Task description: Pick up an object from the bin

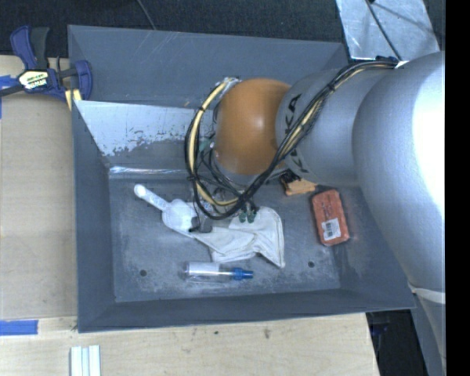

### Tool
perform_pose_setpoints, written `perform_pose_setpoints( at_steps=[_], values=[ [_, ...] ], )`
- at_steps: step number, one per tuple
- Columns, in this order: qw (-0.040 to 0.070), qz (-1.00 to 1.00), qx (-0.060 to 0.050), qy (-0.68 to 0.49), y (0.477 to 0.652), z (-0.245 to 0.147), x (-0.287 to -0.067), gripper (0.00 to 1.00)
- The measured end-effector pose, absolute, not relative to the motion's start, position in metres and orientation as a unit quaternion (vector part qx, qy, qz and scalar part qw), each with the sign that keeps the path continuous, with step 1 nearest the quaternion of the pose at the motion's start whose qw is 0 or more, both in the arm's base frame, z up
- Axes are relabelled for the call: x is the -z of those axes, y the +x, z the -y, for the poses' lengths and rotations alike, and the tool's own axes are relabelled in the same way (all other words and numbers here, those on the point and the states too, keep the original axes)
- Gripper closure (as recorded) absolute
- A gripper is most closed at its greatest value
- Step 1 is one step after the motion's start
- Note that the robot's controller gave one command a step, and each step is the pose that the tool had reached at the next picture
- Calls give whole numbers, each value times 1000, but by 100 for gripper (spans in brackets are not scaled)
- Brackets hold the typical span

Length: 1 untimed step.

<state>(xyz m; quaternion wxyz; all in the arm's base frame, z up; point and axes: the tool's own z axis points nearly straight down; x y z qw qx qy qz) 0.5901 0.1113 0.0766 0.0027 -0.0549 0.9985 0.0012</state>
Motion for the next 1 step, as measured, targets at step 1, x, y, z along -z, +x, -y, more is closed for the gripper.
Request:
perform_pose_setpoints(
  at_steps=[1],
  values=[
    [4,-999,0,-52,603,-107,-234,100]
  ],
)
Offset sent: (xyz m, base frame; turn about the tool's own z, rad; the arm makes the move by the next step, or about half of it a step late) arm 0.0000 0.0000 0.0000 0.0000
